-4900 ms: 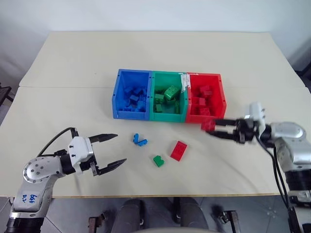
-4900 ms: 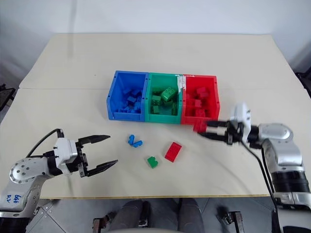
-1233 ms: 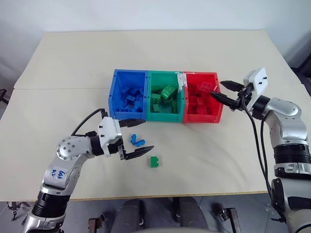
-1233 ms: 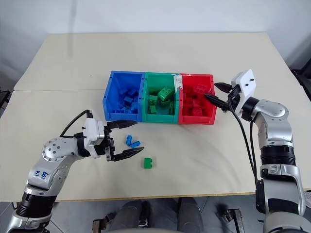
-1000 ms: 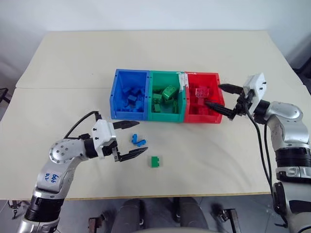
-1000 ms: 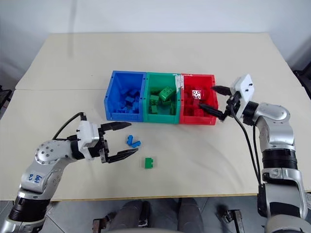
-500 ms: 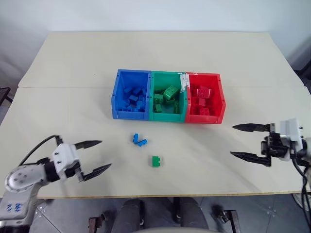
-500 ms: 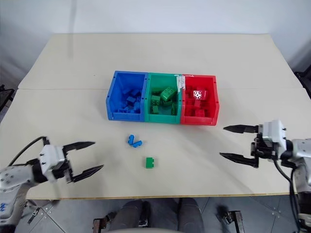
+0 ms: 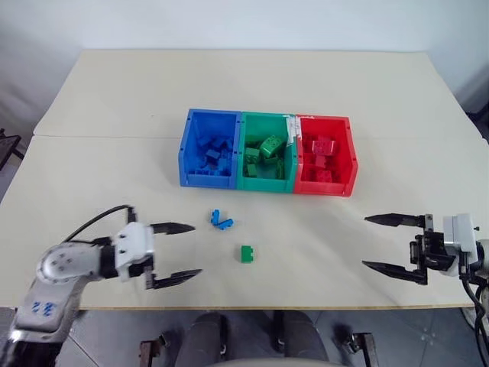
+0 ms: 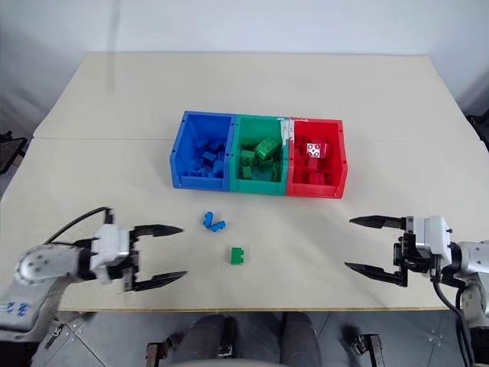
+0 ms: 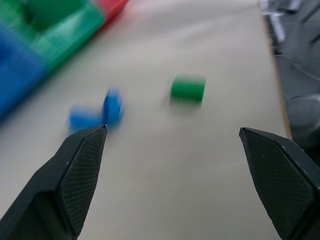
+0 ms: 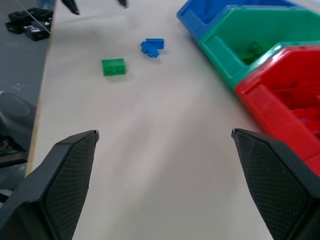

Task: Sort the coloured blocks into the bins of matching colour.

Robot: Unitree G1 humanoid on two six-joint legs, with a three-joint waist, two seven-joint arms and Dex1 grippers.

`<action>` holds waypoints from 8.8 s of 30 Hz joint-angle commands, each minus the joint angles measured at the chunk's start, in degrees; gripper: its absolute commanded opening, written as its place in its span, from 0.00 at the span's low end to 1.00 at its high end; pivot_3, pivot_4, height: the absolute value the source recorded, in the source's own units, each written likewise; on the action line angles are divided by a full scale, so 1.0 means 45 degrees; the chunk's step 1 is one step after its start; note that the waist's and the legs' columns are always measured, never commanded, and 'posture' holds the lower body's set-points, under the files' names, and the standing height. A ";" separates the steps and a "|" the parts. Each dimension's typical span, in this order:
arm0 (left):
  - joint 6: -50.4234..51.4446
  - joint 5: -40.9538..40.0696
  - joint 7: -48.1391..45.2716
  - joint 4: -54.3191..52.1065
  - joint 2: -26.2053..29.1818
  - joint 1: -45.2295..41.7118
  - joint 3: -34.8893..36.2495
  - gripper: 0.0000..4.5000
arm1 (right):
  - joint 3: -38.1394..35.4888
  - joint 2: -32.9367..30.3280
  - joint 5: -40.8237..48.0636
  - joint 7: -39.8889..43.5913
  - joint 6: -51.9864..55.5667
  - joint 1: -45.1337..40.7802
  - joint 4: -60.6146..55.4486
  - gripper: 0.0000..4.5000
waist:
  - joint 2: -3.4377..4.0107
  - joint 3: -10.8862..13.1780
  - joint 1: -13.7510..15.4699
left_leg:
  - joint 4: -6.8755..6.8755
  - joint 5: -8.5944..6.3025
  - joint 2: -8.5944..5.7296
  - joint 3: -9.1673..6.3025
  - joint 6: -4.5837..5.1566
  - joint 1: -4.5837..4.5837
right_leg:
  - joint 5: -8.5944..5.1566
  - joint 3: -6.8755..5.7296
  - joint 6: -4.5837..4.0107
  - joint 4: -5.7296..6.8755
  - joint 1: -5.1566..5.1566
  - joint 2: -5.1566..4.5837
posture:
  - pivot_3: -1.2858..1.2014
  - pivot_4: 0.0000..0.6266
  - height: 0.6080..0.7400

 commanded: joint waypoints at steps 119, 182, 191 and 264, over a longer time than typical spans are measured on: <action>0.5385 0.2586 0.6918 0.0066 -0.3173 -0.1804 -0.0584 1.00 | 0.0684 0.1549 0.0184 -0.2472 0.1499 -0.2239 -0.1238 1.00 | -0.0014 0.0004 0.0017 | 0.0073 0.0028 -0.0015 -0.0002 0.0031 -0.0031 | 0.0029 0.0023 0.0029 0.0024 -0.0010 -0.0011 | 0.52 0.24 1.00; 0.7190 0.3532 0.3066 -0.0306 -0.0665 -0.3981 -0.3710 0.00 | 0.0894 0.1647 0.0196 -0.2961 0.1387 -0.2168 -0.1524 1.00 | -0.0002 -0.0003 -0.0016 | 0.0025 0.0040 -0.0017 0.0004 0.0026 -0.0009 | 0.0028 0.0027 0.0017 0.0006 -0.0003 -0.0004 | 0.52 0.24 1.00; 0.4507 0.1531 0.3402 0.0202 -0.2836 -0.3878 -0.0947 0.00 | 0.0930 0.1653 0.0189 -0.2918 0.1272 -0.2291 -0.1342 1.00 | -0.0018 0.0006 0.0077 | 0.0028 0.0051 -0.0022 -0.0006 0.0029 -0.0019 | 0.0029 0.0026 0.0018 0.0015 -0.0007 -0.0014 | 0.52 0.24 1.00; 0.4949 0.3714 0.8777 -0.1115 -0.4462 0.0118 -0.1136 0.99 | 0.1136 0.2103 0.0026 -0.2481 0.1208 -0.2724 -0.0930 1.00 | -0.0018 -0.0001 -0.0003 | 0.0008 0.0024 -0.0015 0.0009 0.0026 -0.0019 | 0.0034 0.0019 0.0021 -0.0028 -0.0005 -0.0002 | 0.52 0.24 1.00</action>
